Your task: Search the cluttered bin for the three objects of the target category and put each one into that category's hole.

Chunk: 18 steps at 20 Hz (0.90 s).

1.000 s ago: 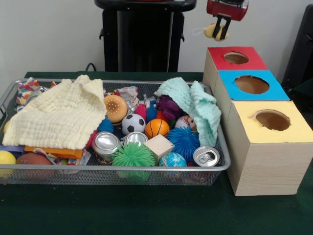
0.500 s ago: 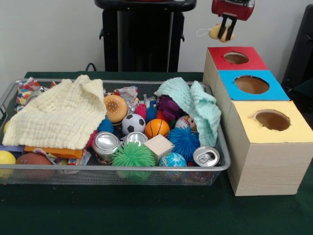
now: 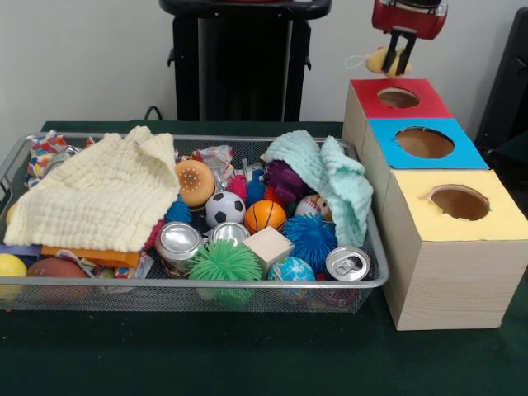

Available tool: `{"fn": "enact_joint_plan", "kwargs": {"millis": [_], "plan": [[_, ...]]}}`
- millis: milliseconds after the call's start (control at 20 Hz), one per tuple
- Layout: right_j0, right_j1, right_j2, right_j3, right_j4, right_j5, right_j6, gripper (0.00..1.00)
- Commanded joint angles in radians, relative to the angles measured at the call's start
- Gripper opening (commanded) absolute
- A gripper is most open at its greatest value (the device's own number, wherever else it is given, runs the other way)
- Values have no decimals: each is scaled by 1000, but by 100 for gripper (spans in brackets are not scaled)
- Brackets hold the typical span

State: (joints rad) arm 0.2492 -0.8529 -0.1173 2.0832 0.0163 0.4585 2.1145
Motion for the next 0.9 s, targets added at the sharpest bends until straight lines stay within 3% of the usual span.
{"fn": "enact_joint_plan", "kwargs": {"millis": [50,650,900], "plan": [[29,63,3,-165,67,136,219,0],[33,139,8,-190,89,53,198,0],[-9,189,40,-186,85,-32,157,0]]}}
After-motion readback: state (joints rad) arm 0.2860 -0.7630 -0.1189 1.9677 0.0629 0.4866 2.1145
